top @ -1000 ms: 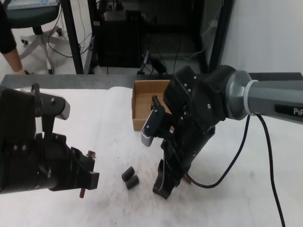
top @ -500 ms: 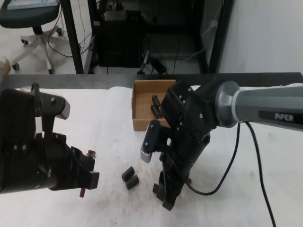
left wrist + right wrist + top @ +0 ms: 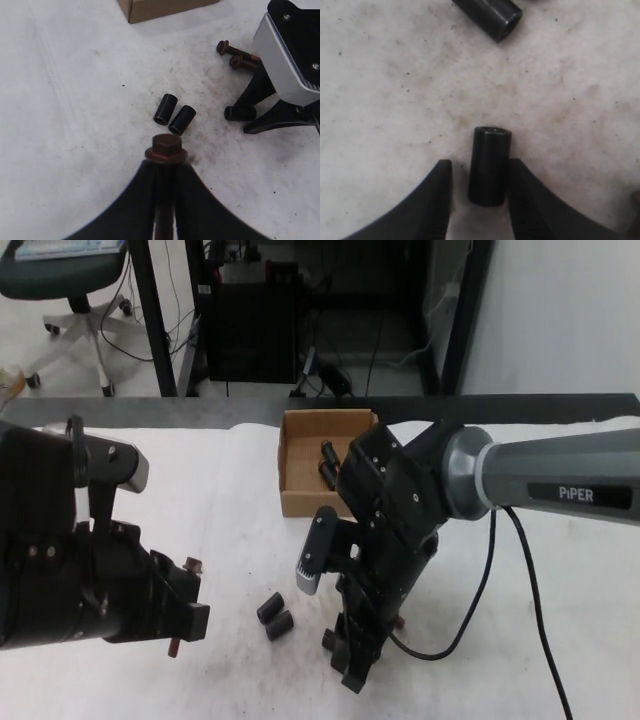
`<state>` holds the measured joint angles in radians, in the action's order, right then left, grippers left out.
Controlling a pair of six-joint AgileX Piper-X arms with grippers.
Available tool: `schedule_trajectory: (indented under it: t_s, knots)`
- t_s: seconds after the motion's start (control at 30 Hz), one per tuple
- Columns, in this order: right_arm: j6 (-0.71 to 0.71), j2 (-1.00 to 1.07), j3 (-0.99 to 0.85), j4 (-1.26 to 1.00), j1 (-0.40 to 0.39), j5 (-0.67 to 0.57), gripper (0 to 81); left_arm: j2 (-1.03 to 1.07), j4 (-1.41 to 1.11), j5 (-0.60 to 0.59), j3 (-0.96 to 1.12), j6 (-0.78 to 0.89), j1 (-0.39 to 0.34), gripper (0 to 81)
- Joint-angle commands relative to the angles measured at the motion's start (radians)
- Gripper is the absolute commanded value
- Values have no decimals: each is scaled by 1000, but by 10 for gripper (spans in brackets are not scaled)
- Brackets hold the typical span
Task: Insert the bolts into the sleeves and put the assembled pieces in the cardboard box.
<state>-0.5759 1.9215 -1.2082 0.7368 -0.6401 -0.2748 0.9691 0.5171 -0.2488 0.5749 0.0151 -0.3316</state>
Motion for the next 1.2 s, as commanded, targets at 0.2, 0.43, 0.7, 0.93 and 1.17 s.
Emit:
schedule_trajectory:
  t_s: [0.2,0.43,0.7,0.93,1.17]
  knots:
    - [0,11,-5,-63,3,15,331,-11,-12,8,4,-8,3,2]
    - [0,11,-5,-67,3,15,314,-11,-12,8,4,-8,3,2]
    - [12,11,-5,-8,0,15,5,-11,-12,8,4,-8,3,2]
    - [156,-98,-7,66,11,-2,6,-11,-101,-8,4,-8,3,2]
    - [246,-329,-3,-22,80,-171,8,-6,-544,-246,4,9,3,2]
